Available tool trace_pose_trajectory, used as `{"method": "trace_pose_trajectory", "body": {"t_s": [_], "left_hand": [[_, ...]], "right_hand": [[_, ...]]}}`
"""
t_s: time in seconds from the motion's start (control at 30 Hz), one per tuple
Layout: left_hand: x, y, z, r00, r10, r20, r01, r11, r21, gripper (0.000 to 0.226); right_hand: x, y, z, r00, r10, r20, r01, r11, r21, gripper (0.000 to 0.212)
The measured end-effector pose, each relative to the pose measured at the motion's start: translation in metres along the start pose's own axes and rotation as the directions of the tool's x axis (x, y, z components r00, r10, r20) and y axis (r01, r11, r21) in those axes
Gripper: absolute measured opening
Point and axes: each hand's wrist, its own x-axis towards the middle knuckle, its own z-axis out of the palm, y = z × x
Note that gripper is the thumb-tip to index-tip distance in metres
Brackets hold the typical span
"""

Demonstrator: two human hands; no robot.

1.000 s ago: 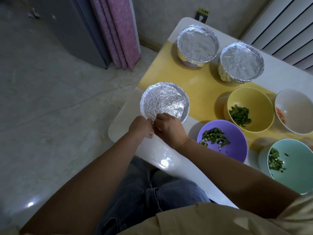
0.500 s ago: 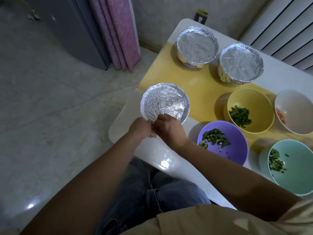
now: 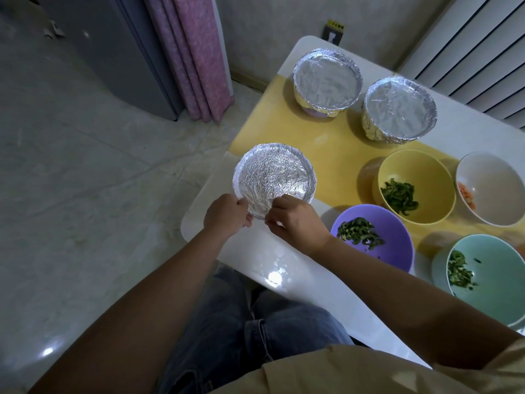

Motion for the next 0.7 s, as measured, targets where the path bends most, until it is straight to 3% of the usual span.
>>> {"method": "trace_pose_trajectory", "body": {"t_s": [0.13,0.33,0.5,0.7], "left_hand": [[0.002,-0.009,0.015,0.998,-0.048,-0.046,0.041,0.988,-0.147,0.057],[0.002,0.0,0.02,0.992,-0.119,-0.048,0.106,0.969,-0.222,0.036],[0.001,0.002,0.017,0.981,-0.162,0.107,0.188,0.932,-0.312,0.032],[-0.001,0.007,0.018,0.971,-0.213,0.11,0.231,0.955,-0.184,0.028]], "right_hand": [[0.006,-0.005,0.003,1.0,-0.018,-0.021,0.018,1.0,-0.022,0.017],[0.013,-0.014,0.008,0.998,-0.004,-0.066,0.004,1.0,-0.004,0.024],[0.012,-0.013,0.009,0.997,-0.003,-0.074,0.002,1.0,-0.01,0.02],[0.015,-0.016,0.013,0.997,0.037,-0.069,-0.036,0.999,0.012,0.013]]}}
